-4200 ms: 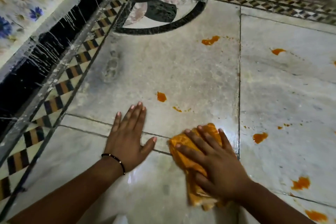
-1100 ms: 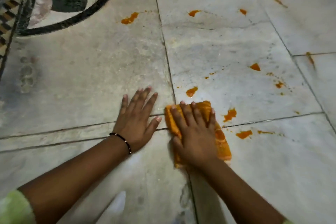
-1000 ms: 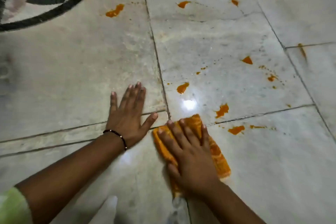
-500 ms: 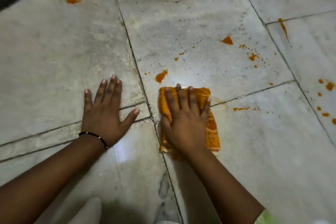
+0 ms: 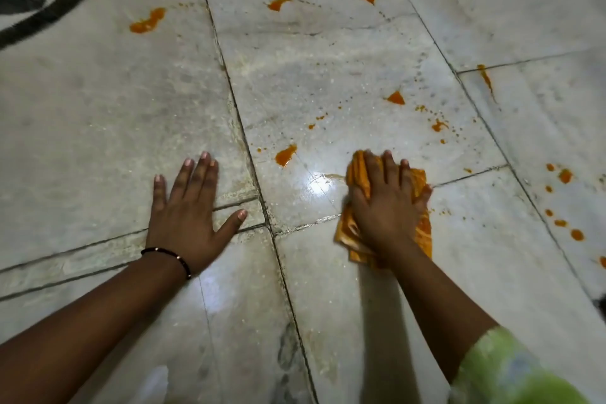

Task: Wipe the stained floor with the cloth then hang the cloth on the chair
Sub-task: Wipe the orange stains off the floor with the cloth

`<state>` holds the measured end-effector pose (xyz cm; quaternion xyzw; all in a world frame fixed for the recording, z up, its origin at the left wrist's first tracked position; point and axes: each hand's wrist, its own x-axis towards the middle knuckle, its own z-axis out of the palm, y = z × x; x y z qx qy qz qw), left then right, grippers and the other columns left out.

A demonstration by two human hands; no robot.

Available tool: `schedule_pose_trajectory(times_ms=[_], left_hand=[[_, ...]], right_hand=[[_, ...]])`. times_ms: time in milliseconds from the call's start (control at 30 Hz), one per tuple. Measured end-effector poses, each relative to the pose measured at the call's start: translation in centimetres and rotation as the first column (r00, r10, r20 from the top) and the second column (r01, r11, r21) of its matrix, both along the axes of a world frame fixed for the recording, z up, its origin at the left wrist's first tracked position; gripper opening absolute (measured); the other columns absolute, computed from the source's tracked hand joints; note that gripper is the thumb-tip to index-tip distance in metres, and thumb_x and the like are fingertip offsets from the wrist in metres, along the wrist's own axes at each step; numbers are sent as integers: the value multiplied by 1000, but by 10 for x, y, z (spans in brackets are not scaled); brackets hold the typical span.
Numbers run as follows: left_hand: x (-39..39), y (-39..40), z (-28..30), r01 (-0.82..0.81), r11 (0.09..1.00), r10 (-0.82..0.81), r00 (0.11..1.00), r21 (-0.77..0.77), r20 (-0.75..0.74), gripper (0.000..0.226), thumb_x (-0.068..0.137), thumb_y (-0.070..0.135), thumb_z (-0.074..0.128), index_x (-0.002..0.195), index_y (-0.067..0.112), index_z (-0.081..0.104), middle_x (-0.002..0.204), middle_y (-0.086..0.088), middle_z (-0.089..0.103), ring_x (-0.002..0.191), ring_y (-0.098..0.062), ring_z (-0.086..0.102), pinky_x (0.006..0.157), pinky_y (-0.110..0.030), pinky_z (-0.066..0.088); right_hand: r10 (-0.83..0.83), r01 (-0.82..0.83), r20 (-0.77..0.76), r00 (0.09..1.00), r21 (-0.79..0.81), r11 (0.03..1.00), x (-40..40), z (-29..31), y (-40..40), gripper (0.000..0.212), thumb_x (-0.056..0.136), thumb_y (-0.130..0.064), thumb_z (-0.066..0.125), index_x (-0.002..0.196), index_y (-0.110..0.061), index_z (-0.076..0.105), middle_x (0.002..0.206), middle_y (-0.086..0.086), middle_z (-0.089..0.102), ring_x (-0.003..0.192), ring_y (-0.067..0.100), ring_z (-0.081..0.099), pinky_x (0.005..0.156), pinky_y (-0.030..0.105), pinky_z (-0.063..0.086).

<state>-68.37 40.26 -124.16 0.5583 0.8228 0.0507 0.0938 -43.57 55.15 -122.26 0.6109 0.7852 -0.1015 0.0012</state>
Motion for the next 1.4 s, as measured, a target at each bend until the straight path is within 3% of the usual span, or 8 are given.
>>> schedule_pose_trajectory(times_ms=[200,500,600,800,967,1133,1267,1400], left_hand=[[0,1,-2,-1,1000,1,1000,10,-5,89,81,74,11,151,19,7,158,4,1,145,-17,1,115,-51,-1],[-2,-1,-4,3,1000,-3,1000,12,-5,89,81,75,8,151,19,8,158,3,3,145,-17,3,115,-51,1],[-2,0,-5,5,1000,-4,1000,25,-19,89,82,75,9,150,18,9,158,2,6,145,-18,5,115,-51,1],[0,0,-6,-2,1000,3,999,29,-43,87,84,72,12,150,16,13,158,0,10,145,-19,9,115,-52,3],[0,0,-6,-5,999,6,999,32,-45,87,85,71,13,150,14,13,158,-2,10,145,-19,8,115,-48,-1],[-1,-1,-5,-1,1000,2,999,27,-46,87,85,72,13,150,15,12,158,-1,9,145,-18,8,114,-44,-4],[-1,-2,-5,-6,999,7,999,39,-37,89,84,73,12,150,14,11,158,-2,7,145,-18,7,115,-45,-2],[1,-2,-5,-98,993,98,995,69,0,104,79,80,14,149,4,2,157,-14,-5,145,-25,-4,116,-44,0]], right_hand=[[282,-282,8,959,23,959,-66,3,-9,63,92,-54,29,150,-41,7,161,-5,2,147,23,-4,110,59,-13],[496,-496,48,867,-8,868,52,-1,-57,67,87,-57,31,148,-48,6,160,-13,6,147,16,4,114,53,-3],[468,-468,71,881,-16,883,53,2,-23,63,88,-57,25,147,-51,4,159,-14,7,147,17,7,114,55,-2],[118,-122,81,990,36,992,-45,0,34,58,91,-58,16,148,-46,6,161,-5,9,147,24,4,111,64,0],[457,-457,18,889,-3,890,-134,4,8,55,96,-52,26,149,-43,11,161,-2,4,147,27,-3,109,64,-11],[646,-646,14,763,47,762,-83,0,-42,55,93,-54,27,147,-48,17,160,-7,15,147,22,7,112,58,-3],[655,-657,59,753,45,752,-10,0,-33,59,91,-54,29,147,-50,13,159,-10,14,146,21,13,112,54,4],[515,-516,70,855,-1,857,-29,1,2,57,90,-56,20,144,-56,4,159,-12,6,147,19,3,113,59,-2]])
